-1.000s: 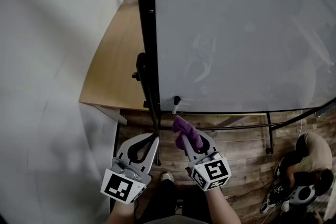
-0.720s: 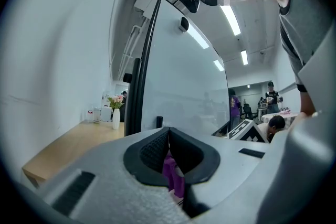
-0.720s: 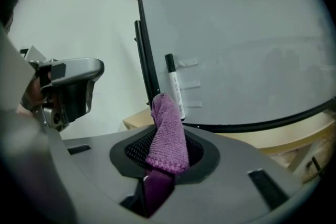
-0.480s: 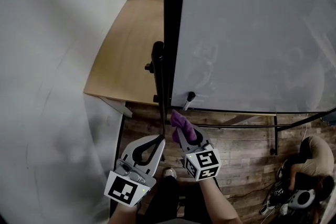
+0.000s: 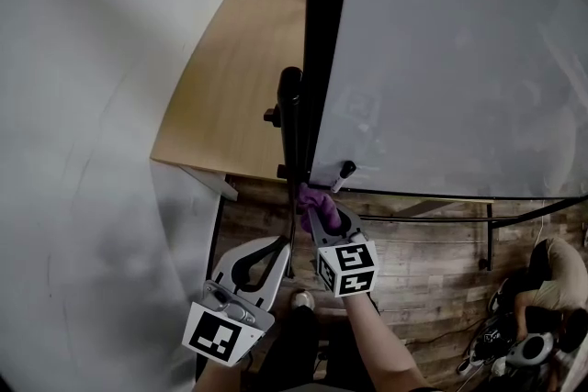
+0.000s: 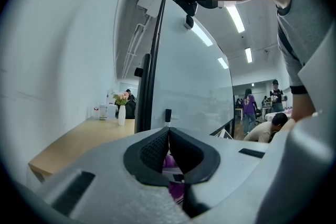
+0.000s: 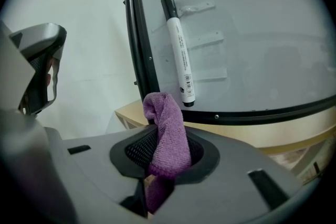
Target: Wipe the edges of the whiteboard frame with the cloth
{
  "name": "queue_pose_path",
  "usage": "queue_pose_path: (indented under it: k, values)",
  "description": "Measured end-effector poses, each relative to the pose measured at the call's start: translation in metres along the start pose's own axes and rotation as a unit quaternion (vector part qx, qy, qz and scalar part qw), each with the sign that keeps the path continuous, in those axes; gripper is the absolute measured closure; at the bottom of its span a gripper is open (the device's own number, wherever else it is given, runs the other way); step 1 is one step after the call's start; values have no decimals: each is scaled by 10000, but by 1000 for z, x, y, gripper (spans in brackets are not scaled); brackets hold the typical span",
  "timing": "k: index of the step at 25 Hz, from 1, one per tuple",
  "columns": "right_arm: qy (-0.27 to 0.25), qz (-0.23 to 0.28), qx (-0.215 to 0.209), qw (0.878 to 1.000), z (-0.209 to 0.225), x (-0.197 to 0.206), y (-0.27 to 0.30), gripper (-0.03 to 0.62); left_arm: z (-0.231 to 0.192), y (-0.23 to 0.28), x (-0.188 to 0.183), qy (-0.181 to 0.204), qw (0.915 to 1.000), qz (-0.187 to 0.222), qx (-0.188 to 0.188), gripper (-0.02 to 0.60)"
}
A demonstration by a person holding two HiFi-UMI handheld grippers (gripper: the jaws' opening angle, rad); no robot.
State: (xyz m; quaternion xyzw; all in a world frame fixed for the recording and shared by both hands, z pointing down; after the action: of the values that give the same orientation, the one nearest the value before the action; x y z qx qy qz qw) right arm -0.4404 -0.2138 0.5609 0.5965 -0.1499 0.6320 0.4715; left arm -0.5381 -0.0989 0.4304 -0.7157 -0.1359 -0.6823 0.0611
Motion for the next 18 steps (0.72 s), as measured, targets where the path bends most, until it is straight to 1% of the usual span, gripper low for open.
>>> queue_pose_path:
  k: [5, 11, 18]
  values:
    - [58, 53, 145, 9999, 2, -5, 11, 514, -7, 0, 1, -24, 10000, -7, -60, 565]
    - [285, 169, 262, 9991, 7, -7, 13, 513, -10, 1, 2, -17, 10000, -28, -68, 565]
    - [262, 169, 467, 9984, 13, -6, 6, 514, -9, 2, 0, -16, 10000, -6, -76, 565]
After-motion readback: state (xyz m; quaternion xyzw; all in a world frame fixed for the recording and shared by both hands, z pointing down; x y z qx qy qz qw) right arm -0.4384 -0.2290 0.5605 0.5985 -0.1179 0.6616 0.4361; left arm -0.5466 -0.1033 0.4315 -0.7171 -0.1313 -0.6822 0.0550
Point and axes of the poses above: the fingertips, and each gripper's own axes: y forward along the fingers, z to its right, x out of its underside, the point moved 6 cm from there along -y, backward along the fingers, and after that the axes turned 9 degrees about -x, right-handed, at the moved point
